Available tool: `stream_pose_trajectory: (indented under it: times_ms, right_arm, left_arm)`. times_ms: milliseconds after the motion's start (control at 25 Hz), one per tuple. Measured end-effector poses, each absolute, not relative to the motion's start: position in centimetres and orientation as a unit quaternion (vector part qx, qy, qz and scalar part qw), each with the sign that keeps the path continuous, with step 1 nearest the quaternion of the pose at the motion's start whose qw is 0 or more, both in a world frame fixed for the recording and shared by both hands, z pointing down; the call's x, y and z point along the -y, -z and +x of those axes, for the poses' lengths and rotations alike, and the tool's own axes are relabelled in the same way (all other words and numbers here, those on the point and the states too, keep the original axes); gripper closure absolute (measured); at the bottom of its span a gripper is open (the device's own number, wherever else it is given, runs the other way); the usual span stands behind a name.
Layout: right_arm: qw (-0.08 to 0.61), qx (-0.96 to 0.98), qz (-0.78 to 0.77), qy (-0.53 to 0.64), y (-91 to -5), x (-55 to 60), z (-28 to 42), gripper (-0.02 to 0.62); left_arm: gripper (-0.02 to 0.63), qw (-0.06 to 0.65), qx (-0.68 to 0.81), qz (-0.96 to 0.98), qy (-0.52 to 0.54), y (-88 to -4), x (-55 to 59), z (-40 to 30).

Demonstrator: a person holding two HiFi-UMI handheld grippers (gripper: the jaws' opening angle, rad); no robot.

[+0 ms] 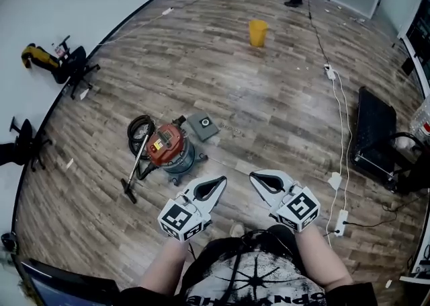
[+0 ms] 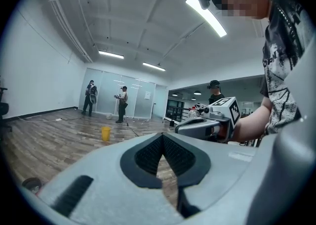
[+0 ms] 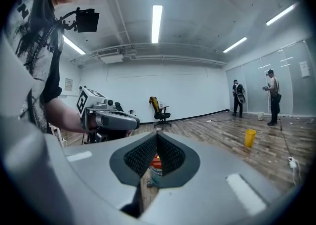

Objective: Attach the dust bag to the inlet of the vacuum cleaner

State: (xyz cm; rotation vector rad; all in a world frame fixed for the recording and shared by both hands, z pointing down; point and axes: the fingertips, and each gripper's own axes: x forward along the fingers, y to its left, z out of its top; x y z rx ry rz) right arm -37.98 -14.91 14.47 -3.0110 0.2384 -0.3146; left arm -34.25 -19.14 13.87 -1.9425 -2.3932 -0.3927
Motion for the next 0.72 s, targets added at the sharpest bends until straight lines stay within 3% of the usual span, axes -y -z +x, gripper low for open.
stream_pose_trajectory:
  times_ms: [720]
  right_arm:
    - [0.06, -0.176, -0.977, 0.108, -16.8, -7.2, -26.7, 0.588]
  left_arm:
    - [0.604, 0.034, 0.705, -0.692, 0.155, -16.1, -2.1, -24.1]
